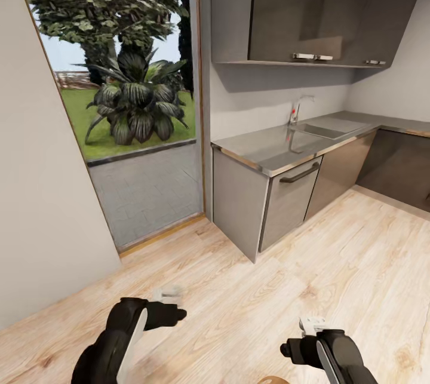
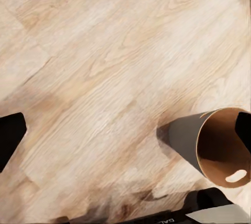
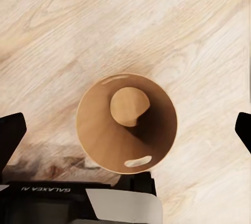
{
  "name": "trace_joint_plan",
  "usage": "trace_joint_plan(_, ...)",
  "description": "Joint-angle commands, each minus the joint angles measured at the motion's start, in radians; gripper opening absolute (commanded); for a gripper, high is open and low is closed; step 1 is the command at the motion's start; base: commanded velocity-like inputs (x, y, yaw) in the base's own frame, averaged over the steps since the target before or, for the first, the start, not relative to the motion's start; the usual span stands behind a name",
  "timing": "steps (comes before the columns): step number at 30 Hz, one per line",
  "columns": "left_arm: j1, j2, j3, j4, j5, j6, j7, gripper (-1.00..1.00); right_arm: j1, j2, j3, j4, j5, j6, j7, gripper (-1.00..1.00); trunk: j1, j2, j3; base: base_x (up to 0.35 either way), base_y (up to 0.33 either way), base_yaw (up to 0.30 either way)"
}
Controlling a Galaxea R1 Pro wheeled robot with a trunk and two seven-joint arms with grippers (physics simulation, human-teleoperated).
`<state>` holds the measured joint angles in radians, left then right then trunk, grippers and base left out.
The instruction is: Put the three can of soda from the living room inside the tash can in the kitchen.
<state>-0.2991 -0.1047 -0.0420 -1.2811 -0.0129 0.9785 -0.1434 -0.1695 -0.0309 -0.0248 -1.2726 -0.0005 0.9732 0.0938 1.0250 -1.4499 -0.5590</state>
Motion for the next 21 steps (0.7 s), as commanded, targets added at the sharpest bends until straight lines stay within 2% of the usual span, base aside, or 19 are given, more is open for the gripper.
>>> trace_joint_plan(1,-0.027,0.000,-0.001,-0.004,-0.003,0.019,0.006,1.00,-0.001,0.000,-0.008,0.013,-0.001,-0.016,0.000,1.00,0.000,0.000,0.000,0.000,0.000,0.000)
trace_joint_plan(4,-0.079,0.003,-0.002,-0.018,-0.003,0.064,0.019,1.00,-0.003,-0.001,-0.033,0.053,0.001,-0.067,-0.001,1.00,0.000,0.000,0.000,0.000,0.000,0.000)
trace_joint_plan(9,-0.131,0.008,-0.005,-0.024,-0.005,0.069,0.041,1.00,-0.008,0.004,-0.058,0.138,0.003,-0.139,-0.001,1.00,0.000,0.000,0.000,0.000,0.000,0.000)
trace_joint_plan(21,-0.139,0.009,-0.005,-0.029,-0.003,0.069,0.050,1.00,-0.008,0.000,-0.065,0.161,-0.001,-0.147,0.012,1.00,0.000,0.000,-0.005,0.000,0.000,0.000)
